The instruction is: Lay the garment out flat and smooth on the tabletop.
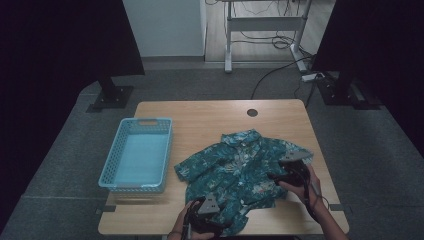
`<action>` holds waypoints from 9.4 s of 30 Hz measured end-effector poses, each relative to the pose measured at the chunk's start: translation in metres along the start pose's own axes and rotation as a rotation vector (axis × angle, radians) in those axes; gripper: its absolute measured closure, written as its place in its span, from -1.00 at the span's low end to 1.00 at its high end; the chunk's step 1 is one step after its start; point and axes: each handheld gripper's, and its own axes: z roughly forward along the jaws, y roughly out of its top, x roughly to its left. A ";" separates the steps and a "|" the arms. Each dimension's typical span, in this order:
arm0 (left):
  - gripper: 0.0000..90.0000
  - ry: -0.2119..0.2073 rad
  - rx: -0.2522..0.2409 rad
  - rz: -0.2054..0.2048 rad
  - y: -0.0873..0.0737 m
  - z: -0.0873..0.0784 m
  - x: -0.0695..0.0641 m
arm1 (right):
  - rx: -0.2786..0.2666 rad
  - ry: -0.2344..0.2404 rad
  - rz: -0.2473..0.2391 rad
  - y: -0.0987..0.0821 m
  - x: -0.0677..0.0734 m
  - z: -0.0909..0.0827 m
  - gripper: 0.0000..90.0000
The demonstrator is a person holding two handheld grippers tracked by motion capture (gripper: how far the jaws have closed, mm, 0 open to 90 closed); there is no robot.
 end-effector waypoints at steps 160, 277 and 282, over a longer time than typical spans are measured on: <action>-0.19 0.308 -0.013 -0.232 0.030 0.033 0.134 | -0.076 0.377 0.003 -0.012 0.108 0.022 0.94; -0.17 0.186 0.107 0.002 0.007 0.017 0.040 | 0.018 0.038 0.106 -0.075 0.033 -0.035 -0.10; -0.17 0.194 0.095 -0.017 0.009 0.019 0.044 | 0.024 0.036 0.115 -0.084 0.037 -0.045 0.01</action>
